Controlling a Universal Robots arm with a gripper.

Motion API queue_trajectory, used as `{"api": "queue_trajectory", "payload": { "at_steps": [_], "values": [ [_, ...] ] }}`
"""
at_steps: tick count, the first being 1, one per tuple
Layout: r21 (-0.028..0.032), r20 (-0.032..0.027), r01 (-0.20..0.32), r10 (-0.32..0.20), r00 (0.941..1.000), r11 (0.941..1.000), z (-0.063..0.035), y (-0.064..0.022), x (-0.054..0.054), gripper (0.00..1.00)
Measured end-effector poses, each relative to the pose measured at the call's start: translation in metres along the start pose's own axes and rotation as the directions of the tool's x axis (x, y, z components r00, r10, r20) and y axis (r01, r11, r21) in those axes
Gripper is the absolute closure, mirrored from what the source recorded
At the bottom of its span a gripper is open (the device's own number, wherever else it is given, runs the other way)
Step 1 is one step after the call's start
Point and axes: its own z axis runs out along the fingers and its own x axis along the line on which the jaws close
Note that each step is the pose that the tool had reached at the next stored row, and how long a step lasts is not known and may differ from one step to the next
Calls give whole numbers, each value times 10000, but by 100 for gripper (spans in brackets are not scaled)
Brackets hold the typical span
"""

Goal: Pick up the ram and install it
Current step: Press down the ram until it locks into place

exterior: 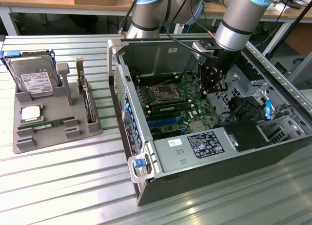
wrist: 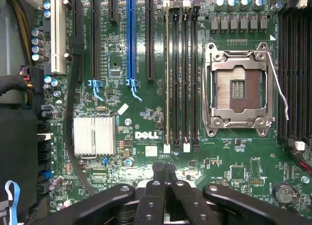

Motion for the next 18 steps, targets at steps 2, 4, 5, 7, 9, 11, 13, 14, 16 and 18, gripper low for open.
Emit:
{"api": "queue_trajectory", "payload": {
  "at_steps": [2,4,5,7,9,11,13,14,16,18],
  "values": [
    [0,-1,-2,2,10000,10000,26,4,-1,89],
    [0,2,-1,1,10000,10000,35,46,-1,89],
    [0,1,0,0,10000,10000,38,74,-1,89],
    [0,1,0,0,10000,10000,40,99,-1,89],
    [0,1,-1,1,10000,10000,46,135,-1,89],
    [0,1,0,0,10000,10000,72,134,-2,89],
    [0,1,0,0,10000,10000,95,132,-3,89],
    [0,2,0,0,10000,10000,108,132,-4,89],
    [0,2,0,0,10000,10000,140,130,-6,89],
    [0,1,0,0,10000,10000,158,129,-7,89]
  ]
}}
